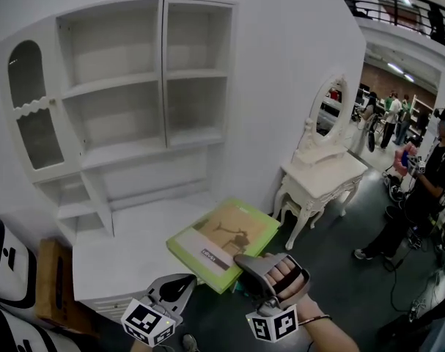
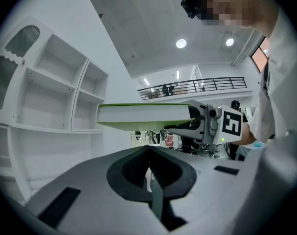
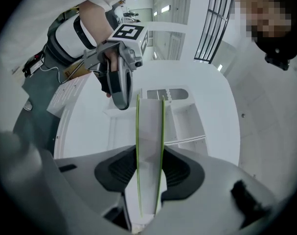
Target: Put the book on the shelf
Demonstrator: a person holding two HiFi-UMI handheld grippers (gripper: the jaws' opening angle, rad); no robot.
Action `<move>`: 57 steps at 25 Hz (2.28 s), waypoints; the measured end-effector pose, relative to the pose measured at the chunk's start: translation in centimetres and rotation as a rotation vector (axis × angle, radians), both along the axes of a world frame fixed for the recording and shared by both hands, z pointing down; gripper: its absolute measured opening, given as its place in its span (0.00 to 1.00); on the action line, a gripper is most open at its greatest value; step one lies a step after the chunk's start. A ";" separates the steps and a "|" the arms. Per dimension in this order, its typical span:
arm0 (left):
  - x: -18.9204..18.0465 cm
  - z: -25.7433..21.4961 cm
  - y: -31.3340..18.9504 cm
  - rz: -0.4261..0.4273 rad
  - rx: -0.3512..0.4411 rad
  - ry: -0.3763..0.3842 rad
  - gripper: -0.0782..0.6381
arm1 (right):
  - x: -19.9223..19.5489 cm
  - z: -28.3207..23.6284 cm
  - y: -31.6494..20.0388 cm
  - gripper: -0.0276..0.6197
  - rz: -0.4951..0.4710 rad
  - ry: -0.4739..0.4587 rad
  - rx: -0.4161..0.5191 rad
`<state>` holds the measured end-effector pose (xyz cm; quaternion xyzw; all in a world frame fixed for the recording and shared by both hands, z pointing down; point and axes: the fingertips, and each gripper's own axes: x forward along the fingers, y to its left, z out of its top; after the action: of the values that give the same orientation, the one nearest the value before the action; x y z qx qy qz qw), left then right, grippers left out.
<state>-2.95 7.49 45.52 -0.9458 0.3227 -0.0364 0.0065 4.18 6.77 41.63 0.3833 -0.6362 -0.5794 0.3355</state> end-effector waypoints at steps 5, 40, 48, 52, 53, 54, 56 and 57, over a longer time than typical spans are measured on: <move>-0.4 -1.0 -4.5 0.057 0.016 0.009 0.12 | -0.8 -1.3 -4.1 0.28 0.056 0.014 0.022; -0.3 -3.2 -23.9 0.069 -0.022 -0.023 0.12 | -1.6 -3.9 -23.9 0.28 0.027 -0.004 -0.020; 3.7 -4.4 -29.2 0.011 -0.014 -0.007 0.12 | 2.3 -5.7 -29.3 0.28 -0.053 0.005 0.002; 4.8 -5.1 -31.4 -0.011 -0.011 -0.005 0.12 | 3.1 -6.6 -31.5 0.28 -0.094 0.014 0.011; 4.9 -5.3 -32.0 -0.020 -0.012 -0.002 0.12 | 3.1 -6.7 -32.0 0.28 -0.105 0.019 0.013; 4.9 -5.4 -32.5 -0.029 -0.015 0.001 0.12 | 3.2 -6.9 -32.4 0.28 -0.116 0.025 0.016; 5.1 -5.7 -33.5 -0.038 -0.021 0.003 0.12 | 3.3 -7.4 -33.1 0.28 -0.136 0.033 0.023; 5.2 -6.0 -34.0 -0.040 -0.024 0.003 0.12 | 3.2 -7.8 -33.5 0.28 -0.145 0.036 0.025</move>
<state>2.21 -26.47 39.56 -0.9392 0.3410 -0.0390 -0.0059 7.42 -26.70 33.79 0.3298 -0.6489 -0.6171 0.2991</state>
